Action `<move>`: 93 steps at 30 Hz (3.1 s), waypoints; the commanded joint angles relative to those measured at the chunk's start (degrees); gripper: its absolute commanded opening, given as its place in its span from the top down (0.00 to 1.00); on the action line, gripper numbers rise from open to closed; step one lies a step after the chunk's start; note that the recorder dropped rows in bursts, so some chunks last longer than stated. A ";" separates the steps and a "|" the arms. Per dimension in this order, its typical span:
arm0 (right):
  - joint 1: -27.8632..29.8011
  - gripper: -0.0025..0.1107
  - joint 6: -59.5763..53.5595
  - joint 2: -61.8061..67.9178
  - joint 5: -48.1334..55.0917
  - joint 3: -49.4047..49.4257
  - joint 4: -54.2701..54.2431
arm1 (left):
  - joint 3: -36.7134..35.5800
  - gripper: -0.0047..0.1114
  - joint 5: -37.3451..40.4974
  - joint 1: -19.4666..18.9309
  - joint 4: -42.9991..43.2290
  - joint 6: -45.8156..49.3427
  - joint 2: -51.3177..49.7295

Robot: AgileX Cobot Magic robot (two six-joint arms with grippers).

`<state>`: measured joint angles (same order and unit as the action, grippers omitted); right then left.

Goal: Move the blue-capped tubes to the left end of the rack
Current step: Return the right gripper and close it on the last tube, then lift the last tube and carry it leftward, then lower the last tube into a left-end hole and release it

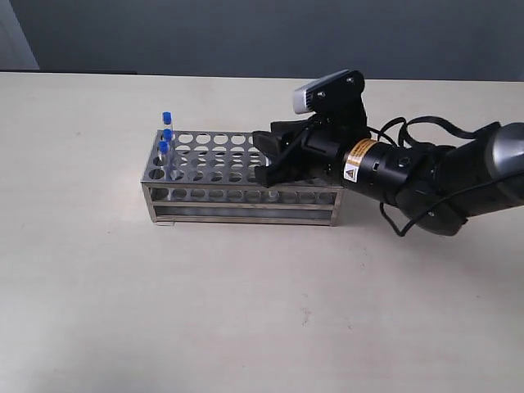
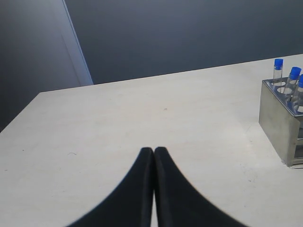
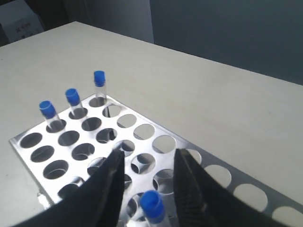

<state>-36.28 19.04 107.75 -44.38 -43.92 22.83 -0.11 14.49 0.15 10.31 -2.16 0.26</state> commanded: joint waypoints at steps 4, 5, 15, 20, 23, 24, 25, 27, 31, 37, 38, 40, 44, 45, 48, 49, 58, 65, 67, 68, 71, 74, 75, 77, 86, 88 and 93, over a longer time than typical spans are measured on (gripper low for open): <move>0.26 0.67 -1.66 3.09 -2.74 0.21 -3.54 | 0.11 0.96 -0.77 0.39 -0.14 -0.20 -0.26; 0.26 0.67 -1.66 3.09 -2.74 0.21 -3.54 | 0.11 0.96 -0.77 0.39 -0.14 -0.20 -0.26; 0.26 0.67 -1.66 6.09 -2.50 0.21 -3.54 | 0.11 0.96 -0.77 0.39 -0.14 -0.20 -0.26; 0.26 0.70 -1.66 6.79 -2.50 0.21 -3.54 | 0.11 0.96 -0.77 0.39 -0.14 -0.20 -0.26; 0.26 0.81 -1.45 6.79 -2.97 0.21 -4.23 | 0.11 0.96 -0.77 0.39 -0.14 -0.20 -0.26; 0.26 0.88 -1.45 6.79 -2.97 0.21 -4.35 | 0.11 0.96 -0.77 0.39 -0.14 -0.20 -0.26; 0.26 0.95 -1.45 6.67 -2.97 0.21 -4.35 | 0.11 0.96 -0.77 0.39 -0.14 -0.20 -0.26; 0.26 0.98 -1.45 6.42 -3.64 0.21 -4.35 | 0.11 0.96 -0.77 0.39 -0.14 -0.20 -0.26; 0.26 0.98 -1.45 3.81 -4.10 0.21 -3.95 | 0.11 0.96 -0.77 0.39 -0.14 -0.20 -0.26; 0.26 0.98 -1.85 -3.20 -2.24 -1.89 -0.94 | 0.11 0.96 -0.77 0.39 -0.14 -0.20 -0.26; 0.26 0.98 -1.85 -4.17 -1.45 -2.75 0.01 | 0.11 0.96 -0.77 0.39 -0.14 -0.20 -0.26; 0.13 0.98 -0.33 -5.43 0.11 -5.22 2.84 | 0.11 0.96 -0.77 0.39 -0.14 -0.20 -0.26; -1.35 0.98 11.71 -4.66 1.61 -12.25 14.48 | 0.11 0.96 -0.77 0.39 -0.14 -0.20 -0.26; -1.99 0.98 12.31 -4.21 1.82 -13.20 15.49 | 0.11 0.96 -0.77 0.39 -0.14 -0.20 -0.26; -6.61 0.98 12.56 -1.13 3.64 -17.11 15.90 | 0.11 0.96 -0.77 0.39 -0.14 -0.20 -0.26; -8.27 0.98 12.56 0.09 4.83 -18.59 15.90 | 0.11 0.96 -0.77 0.39 -0.14 -0.20 -0.26; -12.49 0.98 12.56 8.21 10.23 -25.86 18.61 | 0.11 0.96 -0.77 0.39 -0.14 -0.20 -0.26; -12.49 0.98 12.56 10.93 11.29 -27.16 19.01 | 0.11 0.96 -0.77 0.39 -0.14 -0.20 -0.26; -12.49 0.98 12.56 11.70 11.29 -27.26 18.91 | 0.11 0.96 -0.77 0.39 -0.14 -0.20 -0.26; -12.49 0.98 12.56 11.98 11.41 -27.26 18.91 | 0.11 0.96 -0.77 0.39 -0.14 -0.20 -0.26; -12.49 0.98 12.56 12.82 11.53 -27.26 18.91 | 0.11 0.96 -0.77 0.39 -0.14 -0.20 -0.26; -12.49 0.98 12.56 13.59 11.53 -27.26 18.91 | 0.11 0.96 -0.77 0.39 -0.14 -0.20 -0.26; -12.49 0.98 12.56 13.72 11.36 -27.26 18.91 | 0.11 0.96 -0.77 0.39 -0.14 -0.20 -0.26; -12.49 0.97 12.56 13.75 11.36 -27.26 18.91 | 0.11 0.96 -0.77 0.39 -0.14 -0.20 -0.26; -12.49 0.69 12.56 13.75 11.73 -27.26 18.91 | 0.11 0.96 -0.77 0.39 -0.14 -0.20 -0.26; -12.49 0.67 12.56 13.75 11.73 -27.26 18.91 | 0.11 0.96 -0.77 0.39 -0.14 -0.20 -0.26; -12.26 0.68 12.56 11.70 13.85 -27.26 16.70 | 0.11 0.96 -0.77 0.39 -0.14 -0.20 -0.26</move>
<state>-48.82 31.65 121.53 -32.27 -70.84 41.28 -0.11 14.49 0.15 10.31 -2.16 0.26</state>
